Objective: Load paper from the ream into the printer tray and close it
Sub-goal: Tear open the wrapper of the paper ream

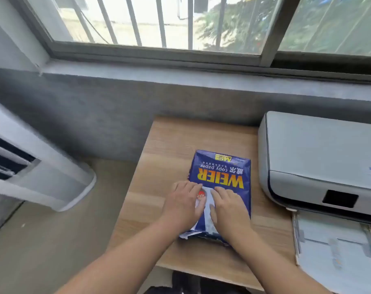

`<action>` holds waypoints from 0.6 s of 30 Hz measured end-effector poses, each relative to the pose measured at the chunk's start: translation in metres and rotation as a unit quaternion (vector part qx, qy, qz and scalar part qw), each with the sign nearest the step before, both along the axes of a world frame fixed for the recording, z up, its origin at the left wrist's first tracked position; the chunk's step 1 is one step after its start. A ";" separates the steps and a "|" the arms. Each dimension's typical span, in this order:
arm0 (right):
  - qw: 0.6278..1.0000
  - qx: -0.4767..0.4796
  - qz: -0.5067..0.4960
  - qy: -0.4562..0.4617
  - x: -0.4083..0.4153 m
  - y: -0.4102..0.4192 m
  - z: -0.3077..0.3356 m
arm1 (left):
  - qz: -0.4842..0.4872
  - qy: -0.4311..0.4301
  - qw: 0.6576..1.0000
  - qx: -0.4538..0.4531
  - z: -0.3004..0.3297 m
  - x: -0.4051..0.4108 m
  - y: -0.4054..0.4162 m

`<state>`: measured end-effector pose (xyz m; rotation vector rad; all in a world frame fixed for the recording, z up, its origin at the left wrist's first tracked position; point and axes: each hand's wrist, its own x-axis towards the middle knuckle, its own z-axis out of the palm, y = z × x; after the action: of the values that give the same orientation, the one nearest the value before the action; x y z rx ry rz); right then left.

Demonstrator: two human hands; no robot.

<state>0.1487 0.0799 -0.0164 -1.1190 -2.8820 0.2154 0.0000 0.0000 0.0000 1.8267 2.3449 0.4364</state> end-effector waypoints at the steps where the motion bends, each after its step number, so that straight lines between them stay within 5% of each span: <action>1: 1.000 -0.013 0.002 -0.002 -0.001 0.000 -0.006 | -0.009 -0.002 1.000 -0.004 -0.005 0.001 0.000; 18: 0.996 -0.072 0.008 0.045 0.016 -0.025 -0.079 | -0.077 0.005 0.990 -0.119 -0.088 0.020 -0.020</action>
<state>0.1648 0.0551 -0.0955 -1.0754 -2.8353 0.4693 0.0204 -0.0196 -0.0881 1.8793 2.1341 0.1215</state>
